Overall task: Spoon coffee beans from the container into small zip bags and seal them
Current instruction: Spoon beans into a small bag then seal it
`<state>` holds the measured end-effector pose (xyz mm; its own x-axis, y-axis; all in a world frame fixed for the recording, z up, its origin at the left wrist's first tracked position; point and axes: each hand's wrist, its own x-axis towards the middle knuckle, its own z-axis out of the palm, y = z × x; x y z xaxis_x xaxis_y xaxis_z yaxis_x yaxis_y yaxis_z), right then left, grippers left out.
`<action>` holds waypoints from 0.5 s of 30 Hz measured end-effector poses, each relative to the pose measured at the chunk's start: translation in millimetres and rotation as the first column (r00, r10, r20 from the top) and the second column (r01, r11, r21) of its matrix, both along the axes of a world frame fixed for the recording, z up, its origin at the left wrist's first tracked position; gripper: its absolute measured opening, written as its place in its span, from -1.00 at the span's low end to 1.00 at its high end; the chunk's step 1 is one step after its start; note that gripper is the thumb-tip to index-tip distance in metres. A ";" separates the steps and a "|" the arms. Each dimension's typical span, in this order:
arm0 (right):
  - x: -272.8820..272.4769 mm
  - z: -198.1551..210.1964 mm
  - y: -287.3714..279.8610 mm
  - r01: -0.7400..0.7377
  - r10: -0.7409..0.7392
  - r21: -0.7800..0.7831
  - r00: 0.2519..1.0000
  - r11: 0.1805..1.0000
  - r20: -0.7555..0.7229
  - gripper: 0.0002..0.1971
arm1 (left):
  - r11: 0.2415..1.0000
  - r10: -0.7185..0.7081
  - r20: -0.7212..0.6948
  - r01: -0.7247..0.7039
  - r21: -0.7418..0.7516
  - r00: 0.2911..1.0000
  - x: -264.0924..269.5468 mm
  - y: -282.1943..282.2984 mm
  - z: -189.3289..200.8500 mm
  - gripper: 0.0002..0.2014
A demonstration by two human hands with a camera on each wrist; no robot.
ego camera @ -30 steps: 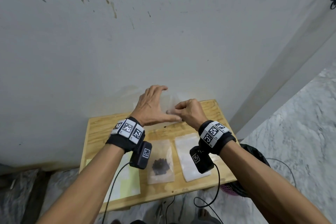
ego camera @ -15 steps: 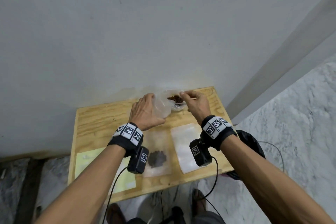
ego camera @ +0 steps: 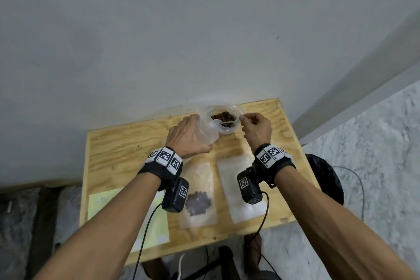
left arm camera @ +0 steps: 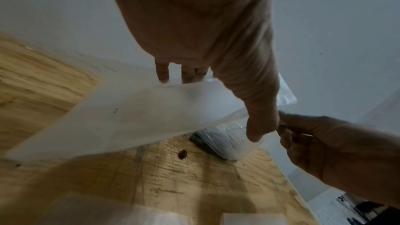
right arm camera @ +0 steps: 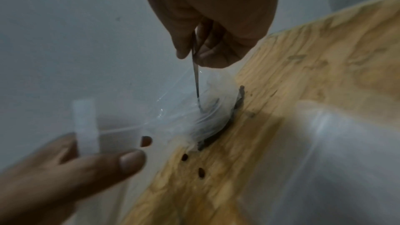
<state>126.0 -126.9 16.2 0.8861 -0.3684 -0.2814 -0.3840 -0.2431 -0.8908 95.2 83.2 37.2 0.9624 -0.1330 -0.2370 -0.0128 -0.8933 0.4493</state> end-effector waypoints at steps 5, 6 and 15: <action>4.8 4.0 19.8 -0.046 0.034 0.256 0.998 0.966 0.052 -0.85 | 0.999 -0.002 -0.073 0.000 -0.035 0.997 10.3 -6.2 -3.0 0.02; 5.6 4.1 23.5 -0.064 0.052 0.265 0.997 0.962 0.051 -0.86 | 0.999 0.002 -0.085 -0.005 -0.035 0.996 11.6 -6.8 -4.2 0.03; 11.0 3.7 3.1 0.001 -0.015 0.066 0.975 0.998 0.221 -0.80 | 1.000 -0.002 -0.104 0.003 0.009 0.995 13.3 -8.6 -9.5 -0.01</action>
